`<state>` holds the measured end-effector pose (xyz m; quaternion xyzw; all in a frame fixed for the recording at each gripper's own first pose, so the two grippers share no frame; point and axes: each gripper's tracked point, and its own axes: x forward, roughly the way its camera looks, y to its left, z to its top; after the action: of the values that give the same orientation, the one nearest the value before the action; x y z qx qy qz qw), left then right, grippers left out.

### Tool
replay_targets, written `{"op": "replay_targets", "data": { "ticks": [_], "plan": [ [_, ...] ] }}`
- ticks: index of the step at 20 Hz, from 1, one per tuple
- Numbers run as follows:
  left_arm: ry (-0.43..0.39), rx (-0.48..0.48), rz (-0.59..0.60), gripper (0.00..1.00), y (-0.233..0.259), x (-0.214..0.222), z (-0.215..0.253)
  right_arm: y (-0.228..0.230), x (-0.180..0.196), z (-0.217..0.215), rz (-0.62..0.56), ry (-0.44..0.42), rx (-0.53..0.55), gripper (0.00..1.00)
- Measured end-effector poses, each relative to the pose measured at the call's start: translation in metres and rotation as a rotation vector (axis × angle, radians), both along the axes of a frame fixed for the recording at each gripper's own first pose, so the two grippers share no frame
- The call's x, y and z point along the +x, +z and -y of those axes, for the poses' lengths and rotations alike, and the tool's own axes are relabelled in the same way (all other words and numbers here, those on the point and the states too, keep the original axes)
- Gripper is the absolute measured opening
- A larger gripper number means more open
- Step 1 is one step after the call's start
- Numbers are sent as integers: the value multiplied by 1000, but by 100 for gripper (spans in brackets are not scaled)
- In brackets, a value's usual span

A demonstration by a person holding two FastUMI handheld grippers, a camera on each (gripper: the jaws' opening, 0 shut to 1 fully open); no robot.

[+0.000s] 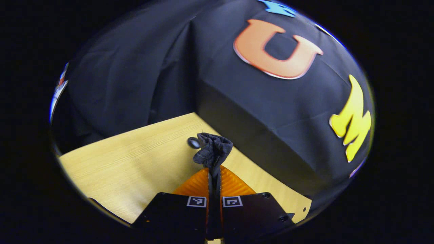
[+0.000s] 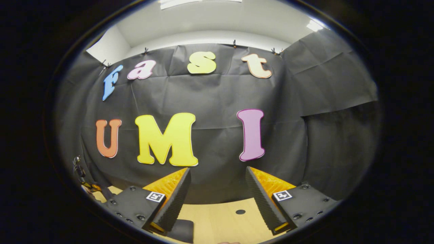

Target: Grasp the waist and the cuffs of the jeans and fold them to make the two legs overlap; first hold the waist and fold one-third of the jeans toward the cuffs, then hold the cuffs and fold the remaining one-third in the same direction to finish folding.

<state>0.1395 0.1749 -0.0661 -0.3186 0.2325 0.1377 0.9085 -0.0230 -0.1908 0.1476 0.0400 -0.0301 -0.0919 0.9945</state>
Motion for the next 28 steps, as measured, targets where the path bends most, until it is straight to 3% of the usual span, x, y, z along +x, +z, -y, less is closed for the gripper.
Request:
{"op": "replay_targets", "data": {
  "ticks": [1, 2, 3, 8, 13, 21, 28],
  "plan": [
    [-29, 32, 25, 3, 14, 6, 8, 0, -4, 3, 1, -4, -4, 99],
    [-56, 57, 45, 3, 27, 11, 14, 0, -7, 4, 0, -6, -4, 95],
    [-80, 74, 59, 4, 25, 3, 28, 0, -9, 5, -1, -10, -2, 100],
    [-207, 176, 150, 3, 74, 18, 93, -2, -23, 20, -1, -44, 20, 100],
    [-413, 253, 206, 3, 88, 10, 190, -1, -33, 32, 3, -71, 34, 99],
    [-710, 273, 168, 4, 52, -33, 325, -8, -55, 64, -15, -157, 57, 100],
    [-852, 398, 96, 3, -3, -65, 374, -21, -65, 76, -50, -187, 47, 99]
  ]
}}
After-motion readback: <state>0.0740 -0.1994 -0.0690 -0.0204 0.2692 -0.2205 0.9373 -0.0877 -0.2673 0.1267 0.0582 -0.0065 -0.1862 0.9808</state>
